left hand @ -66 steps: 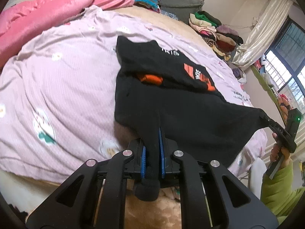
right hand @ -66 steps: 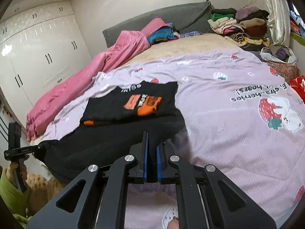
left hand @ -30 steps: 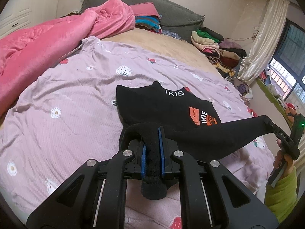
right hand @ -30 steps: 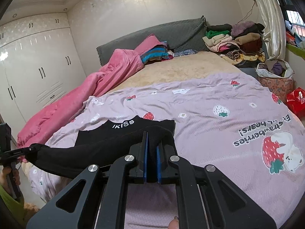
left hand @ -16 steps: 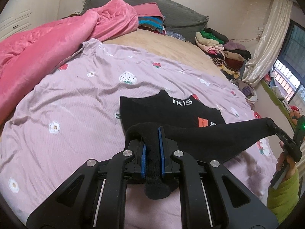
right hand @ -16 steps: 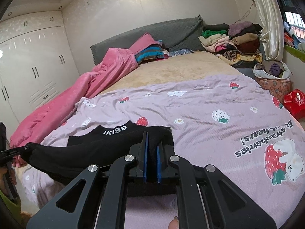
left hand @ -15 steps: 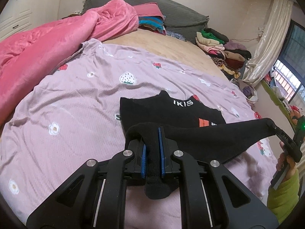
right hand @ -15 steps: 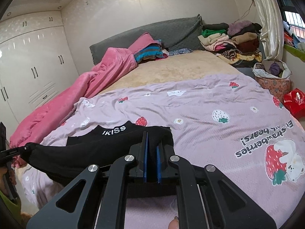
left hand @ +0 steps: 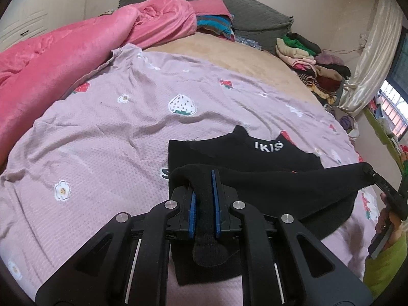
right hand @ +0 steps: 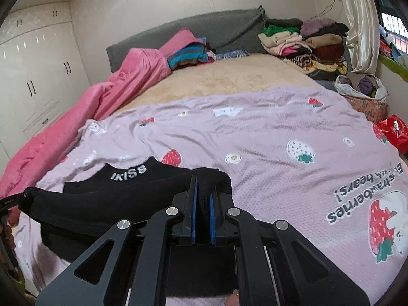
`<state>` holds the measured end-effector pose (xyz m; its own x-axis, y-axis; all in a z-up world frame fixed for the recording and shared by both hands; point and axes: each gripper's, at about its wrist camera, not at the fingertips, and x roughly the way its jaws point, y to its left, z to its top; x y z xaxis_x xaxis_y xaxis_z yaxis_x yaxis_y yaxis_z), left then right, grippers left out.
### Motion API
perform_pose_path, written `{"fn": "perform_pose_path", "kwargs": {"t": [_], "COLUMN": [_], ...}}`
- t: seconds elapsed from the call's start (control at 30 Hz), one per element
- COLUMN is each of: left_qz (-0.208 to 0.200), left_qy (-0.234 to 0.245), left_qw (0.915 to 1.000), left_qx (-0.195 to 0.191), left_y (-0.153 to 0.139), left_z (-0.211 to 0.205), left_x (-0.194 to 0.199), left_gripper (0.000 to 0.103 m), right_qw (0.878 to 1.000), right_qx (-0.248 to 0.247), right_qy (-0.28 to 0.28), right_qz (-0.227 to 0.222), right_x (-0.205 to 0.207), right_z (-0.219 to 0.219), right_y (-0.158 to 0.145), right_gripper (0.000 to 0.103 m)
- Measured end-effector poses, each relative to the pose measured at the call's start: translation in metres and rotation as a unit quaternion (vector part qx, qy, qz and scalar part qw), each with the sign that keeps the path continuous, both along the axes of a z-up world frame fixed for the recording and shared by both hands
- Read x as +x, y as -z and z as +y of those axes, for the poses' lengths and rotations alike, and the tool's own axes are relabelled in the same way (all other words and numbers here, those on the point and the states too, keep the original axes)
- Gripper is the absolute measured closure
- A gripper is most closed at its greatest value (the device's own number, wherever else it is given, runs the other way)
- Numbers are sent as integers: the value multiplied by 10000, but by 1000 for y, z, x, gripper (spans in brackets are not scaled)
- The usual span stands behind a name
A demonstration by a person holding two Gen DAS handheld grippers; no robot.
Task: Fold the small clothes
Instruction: 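Lower the hem onto the shirt and open both grippers, then grasp the edge of the folded shirt with both grippers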
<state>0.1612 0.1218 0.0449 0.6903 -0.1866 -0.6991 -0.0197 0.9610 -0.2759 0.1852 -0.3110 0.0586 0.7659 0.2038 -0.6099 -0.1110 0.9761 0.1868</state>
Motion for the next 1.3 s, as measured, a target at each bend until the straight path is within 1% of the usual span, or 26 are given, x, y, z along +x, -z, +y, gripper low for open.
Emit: {"fn": "perform_pose_path", "kwargs": {"t": [0.27,0.3,0.37,0.43,0.47,0.5,0.57,0.6,0.67,0.7,0.73,0.8,0.97,1.03,1.07,1.1,1.13,1.23,1.3], "left_qz": [178,183,197,178,168,151,89,24,-66,-167,-223,-349,-315,-269,-242,-182,-120,146,288], "left_qy": [-127,-132,-124,-99,-72,-60,-36,-13,27,-20,-41,-34,173,355,419,523,651,986,1155], "left_qw": [9998,9997,9997,9998,9998,9998,9998,9999,9999,9999,9997,9992,9992,9987,9985,9981,9975,9947,9924], "left_qx": [-6,0,-30,-47,-55,-72,-151,-142,-110,29,119,185,182,251,265,262,254,258,323], "left_y": [28,29,32,31,31,29,25,20,14,8,5,-2,-4,-2,0,3,8,22,32], "left_z": [4,4,6,6,6,7,6,5,2,0,-1,-2,-9,-19,-23,-29,-35,-51,-60], "left_x": [15,16,17,16,16,15,13,10,7,3,2,-3,-12,-17,-19,-21,-23,-24,-23], "left_gripper": [98,98,97,97,96,95,90,86,72,56,53,53,53,53,54,60,71,84,86], "right_qw": [9994,9993,9991,9989,9988,9989,9990,9989,9991,9991,9991,9990,9976,9970,9967,9963,9956,9935,9921], "right_qx": [-181,-191,-207,-280,-316,-312,-309,-332,-351,-361,-389,-415,-576,-576,-569,-568,-607,-693,-744], "right_qy": [89,96,133,207,246,271,292,297,255,231,179,82,-379,-516,-580,-640,-698,-845,-909], "right_qz": [271,291,342,313,281,226,148,112,18,-23,-71,-121,-101,-4,47,101,166,320,447], "right_x": [24,26,28,29,28,26,22,19,10,6,0,-8,-29,-32,-35,-37,-39,-42,-44], "right_z": [12,14,15,15,15,15,14,14,16,17,19,23,42,47,49,50,53,61,66], "right_y": [28,30,33,34,33,32,29,28,24,23,21,18,17,19,21,22,25,32,38], "right_gripper": [96,94,92,80,66,62,61,60,60,58,58,58,58,63,68,71,72,76,77]}}
